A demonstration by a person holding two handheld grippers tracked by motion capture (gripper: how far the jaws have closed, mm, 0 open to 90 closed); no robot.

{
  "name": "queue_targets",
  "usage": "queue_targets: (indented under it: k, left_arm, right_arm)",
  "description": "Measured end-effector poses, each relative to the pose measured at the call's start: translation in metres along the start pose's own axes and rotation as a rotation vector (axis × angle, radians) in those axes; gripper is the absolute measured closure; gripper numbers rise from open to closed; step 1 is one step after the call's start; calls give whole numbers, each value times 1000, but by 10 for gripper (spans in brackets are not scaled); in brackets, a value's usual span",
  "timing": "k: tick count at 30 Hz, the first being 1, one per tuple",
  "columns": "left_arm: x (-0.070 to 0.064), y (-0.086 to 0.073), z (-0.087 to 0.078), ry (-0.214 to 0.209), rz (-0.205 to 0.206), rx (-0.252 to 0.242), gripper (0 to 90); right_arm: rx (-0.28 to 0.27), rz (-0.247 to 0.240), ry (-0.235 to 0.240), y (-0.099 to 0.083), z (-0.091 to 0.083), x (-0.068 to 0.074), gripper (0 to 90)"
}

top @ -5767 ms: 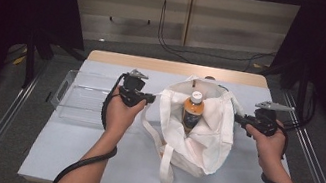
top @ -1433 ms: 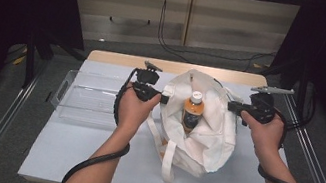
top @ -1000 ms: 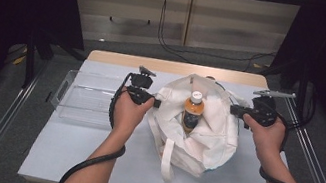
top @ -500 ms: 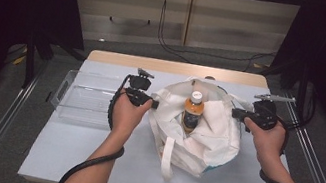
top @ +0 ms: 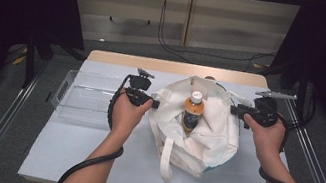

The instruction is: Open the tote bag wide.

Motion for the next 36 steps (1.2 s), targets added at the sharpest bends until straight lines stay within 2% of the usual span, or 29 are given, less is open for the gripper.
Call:
queue_targets:
  k: [8, 13, 16, 19, 20, 23, 26, 36]
  left_arm:
    - [-4, 3, -3, -2, 22, -3, 857]
    - [-4, 3, -2, 14, 38, 3, 856]
    - [-2, 3, 0, 15, 32, 2, 856]
    - [-1, 3, 0, 13, 34, 4, 857]
    - [-1, 3, 1, 14, 34, 7, 857]
    - [0, 3, 3, 24, 38, 11, 857]
    - [1, 3, 4, 31, 48, 19, 860]
    - [6, -2, 12, 37, 35, 39, 866]
  right_arm:
    - [-11, 3, 0, 15, 3, 4, 569]
    - [-19, -10, -16, 20, 9, 5, 571]
    - [-20, -12, -24, 22, 14, 5, 619]
    - [-18, -13, -13, 23, 19, 6, 677]
    - [-16, -15, -7, 23, 21, 5, 743]
    - [-4, -10, 6, 23, 24, 5, 813]
    - [9, 0, 3, 23, 27, 3, 830]
    - [43, 31, -6, 10, 38, -6, 831]
Point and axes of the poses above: each handheld gripper's, and its own axes: z roughly forward along the jaws, y roughly out of its top, x roughly to its left, the point moved 4 cm from there along z, roughly forward along the jaws
